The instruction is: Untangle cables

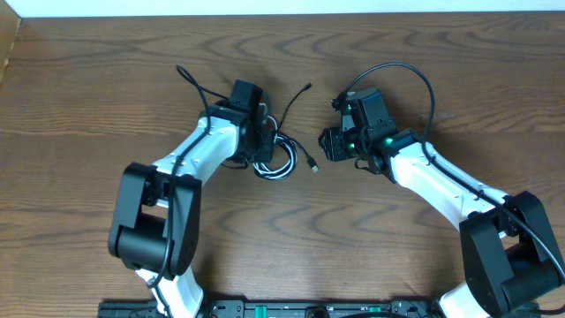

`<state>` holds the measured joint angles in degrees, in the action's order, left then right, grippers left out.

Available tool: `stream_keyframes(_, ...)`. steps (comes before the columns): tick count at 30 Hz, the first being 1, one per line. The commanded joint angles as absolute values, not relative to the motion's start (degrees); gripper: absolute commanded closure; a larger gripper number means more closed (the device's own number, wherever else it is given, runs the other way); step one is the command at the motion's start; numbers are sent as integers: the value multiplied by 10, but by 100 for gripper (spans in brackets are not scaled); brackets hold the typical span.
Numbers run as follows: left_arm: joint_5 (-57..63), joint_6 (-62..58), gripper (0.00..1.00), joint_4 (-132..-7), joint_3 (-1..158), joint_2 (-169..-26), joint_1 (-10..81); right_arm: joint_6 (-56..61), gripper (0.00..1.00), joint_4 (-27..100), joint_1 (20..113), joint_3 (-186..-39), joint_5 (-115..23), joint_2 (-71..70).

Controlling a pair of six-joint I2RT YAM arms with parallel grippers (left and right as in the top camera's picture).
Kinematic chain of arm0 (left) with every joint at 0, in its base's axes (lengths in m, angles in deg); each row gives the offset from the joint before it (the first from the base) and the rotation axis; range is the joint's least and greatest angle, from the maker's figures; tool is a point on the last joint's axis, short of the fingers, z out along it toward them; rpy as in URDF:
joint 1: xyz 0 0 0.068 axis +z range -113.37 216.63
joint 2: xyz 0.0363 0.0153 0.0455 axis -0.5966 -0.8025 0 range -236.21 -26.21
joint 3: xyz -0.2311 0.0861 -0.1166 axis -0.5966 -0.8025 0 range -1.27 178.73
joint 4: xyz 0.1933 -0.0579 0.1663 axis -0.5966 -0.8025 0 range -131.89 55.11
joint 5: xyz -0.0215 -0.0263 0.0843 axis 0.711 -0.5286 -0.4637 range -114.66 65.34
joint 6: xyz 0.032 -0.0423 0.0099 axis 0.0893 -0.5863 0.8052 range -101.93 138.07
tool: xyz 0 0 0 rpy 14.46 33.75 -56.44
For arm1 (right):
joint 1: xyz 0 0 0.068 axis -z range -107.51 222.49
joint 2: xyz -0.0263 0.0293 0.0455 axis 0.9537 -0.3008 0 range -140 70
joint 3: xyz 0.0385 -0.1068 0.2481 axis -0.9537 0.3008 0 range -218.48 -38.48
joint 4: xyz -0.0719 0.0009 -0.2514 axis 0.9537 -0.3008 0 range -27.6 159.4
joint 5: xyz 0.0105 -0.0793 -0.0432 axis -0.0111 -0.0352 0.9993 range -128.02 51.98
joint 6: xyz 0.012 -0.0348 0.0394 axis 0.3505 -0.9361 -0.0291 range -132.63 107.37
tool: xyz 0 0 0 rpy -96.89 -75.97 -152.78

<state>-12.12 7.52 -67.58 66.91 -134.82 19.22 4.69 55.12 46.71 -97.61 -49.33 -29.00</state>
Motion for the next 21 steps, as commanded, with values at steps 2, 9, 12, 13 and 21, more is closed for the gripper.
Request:
stream_keyframes(2, -71, 80, 74, -676, 664, -1366, 168, 47, 53, 544, 470, -981, -421, -300)
stream_keyframes(9, -71, 146, 92, -669, 665, -1366, 124, 88, 53, 521, 519, -981, -412, -300)
stream_keyframes(12, -71, 178, 92, -671, 666, -1366, 105, 88, 50, 513, 547, -981, -413, -300)
stream_keyframes(13, -71, 188, 92, -673, 668, -1366, 100, 88, 49, 510, 558, -981, -414, -300)
stream_keyframes(21, -78, 215, 92, -680, 676, -1366, 79, -33, 23, 533, 593, -981, -479, -300)
